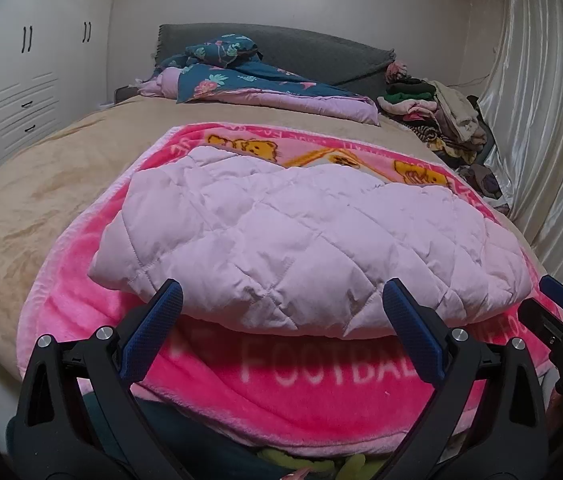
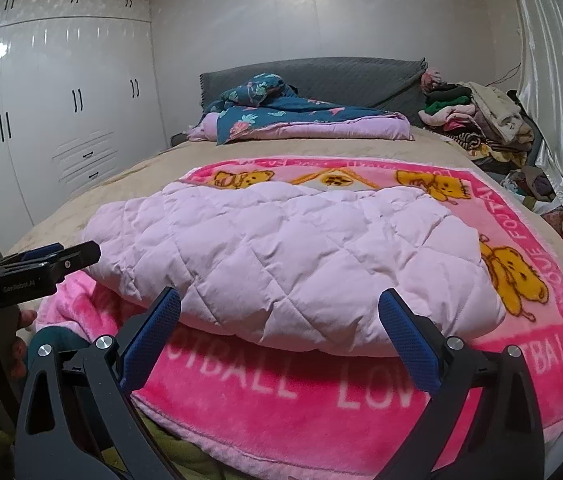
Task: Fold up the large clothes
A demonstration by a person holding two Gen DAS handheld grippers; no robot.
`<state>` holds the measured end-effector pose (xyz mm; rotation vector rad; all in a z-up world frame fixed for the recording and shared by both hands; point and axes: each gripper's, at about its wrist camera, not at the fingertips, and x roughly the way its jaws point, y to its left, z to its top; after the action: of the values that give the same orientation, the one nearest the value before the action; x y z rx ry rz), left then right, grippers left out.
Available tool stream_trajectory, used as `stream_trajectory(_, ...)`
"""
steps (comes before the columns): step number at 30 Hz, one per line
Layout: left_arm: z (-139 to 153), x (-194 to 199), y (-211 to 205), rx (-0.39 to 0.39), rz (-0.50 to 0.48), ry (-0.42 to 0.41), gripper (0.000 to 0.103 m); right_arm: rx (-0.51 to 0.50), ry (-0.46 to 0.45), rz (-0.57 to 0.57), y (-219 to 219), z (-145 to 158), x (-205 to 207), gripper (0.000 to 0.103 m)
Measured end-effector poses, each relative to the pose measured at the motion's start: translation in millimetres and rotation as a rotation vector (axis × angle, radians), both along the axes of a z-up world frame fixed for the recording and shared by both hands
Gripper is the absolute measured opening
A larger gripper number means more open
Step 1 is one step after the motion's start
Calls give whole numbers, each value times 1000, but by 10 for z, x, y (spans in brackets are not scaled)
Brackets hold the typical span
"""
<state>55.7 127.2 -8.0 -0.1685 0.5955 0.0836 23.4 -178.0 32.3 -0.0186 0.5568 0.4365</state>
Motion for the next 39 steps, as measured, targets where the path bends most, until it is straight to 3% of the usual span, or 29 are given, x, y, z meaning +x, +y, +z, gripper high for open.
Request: stream_trajectory(39, 31, -28, 47, 11, 18, 4, 94, 3, -9, -9, -9, -7, -21, 99)
